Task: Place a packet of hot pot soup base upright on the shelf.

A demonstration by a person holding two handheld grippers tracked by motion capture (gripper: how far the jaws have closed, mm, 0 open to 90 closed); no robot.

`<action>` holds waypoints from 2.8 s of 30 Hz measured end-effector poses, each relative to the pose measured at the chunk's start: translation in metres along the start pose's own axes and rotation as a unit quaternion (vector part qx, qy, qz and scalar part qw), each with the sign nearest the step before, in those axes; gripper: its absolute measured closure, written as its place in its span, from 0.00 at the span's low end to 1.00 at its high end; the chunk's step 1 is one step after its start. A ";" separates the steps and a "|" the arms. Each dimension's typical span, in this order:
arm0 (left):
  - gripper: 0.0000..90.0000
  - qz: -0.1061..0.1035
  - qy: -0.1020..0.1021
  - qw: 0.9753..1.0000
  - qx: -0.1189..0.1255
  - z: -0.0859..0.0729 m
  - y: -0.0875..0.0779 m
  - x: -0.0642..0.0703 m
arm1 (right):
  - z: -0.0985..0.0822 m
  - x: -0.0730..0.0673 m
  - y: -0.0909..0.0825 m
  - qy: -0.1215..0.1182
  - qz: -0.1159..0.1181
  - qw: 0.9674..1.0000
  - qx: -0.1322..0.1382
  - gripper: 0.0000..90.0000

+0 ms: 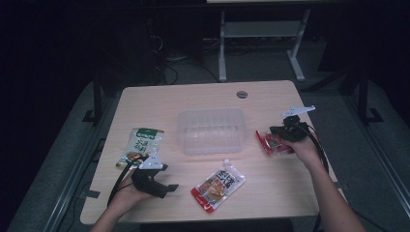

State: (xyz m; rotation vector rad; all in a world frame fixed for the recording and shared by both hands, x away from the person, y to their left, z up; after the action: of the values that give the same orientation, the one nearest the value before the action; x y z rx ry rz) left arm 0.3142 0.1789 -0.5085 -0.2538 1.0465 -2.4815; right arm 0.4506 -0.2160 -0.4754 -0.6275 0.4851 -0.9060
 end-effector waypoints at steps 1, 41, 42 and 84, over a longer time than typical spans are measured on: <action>0.15 0.000 0.000 1.000 0.000 0.000 0.000 0.000 | 0.000 0.004 0.005 0.004 -0.003 1.000 -0.003 0.99; 0.15 -0.001 0.012 1.000 0.001 0.001 -0.003 0.005 | -0.039 0.006 0.012 -0.010 0.009 0.997 -0.079 1.00; 0.15 0.000 0.009 1.000 0.002 0.001 -0.002 0.005 | -0.039 0.004 0.011 -0.014 0.011 0.997 -0.081 1.00; 0.15 -0.025 0.033 0.999 0.019 0.019 0.003 0.020 | -0.084 -0.028 -0.045 -0.028 0.028 0.994 -0.097 1.00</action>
State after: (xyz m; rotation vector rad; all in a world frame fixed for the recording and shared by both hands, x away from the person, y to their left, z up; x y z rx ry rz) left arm 0.3036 0.1557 -0.4979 -0.1894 1.0316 -2.5686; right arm 0.3579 -0.2376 -0.5019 -0.8111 0.5422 -0.7922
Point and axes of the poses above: each handheld gripper's, and its own axes: y roughly forward along the jaws, z roughly out of its top, x roughly to its right, the point moved 8 cm from there along y, roughly forward along the jaws, and after that the axes turned 6 degrees about y, right-handed, at the moved point
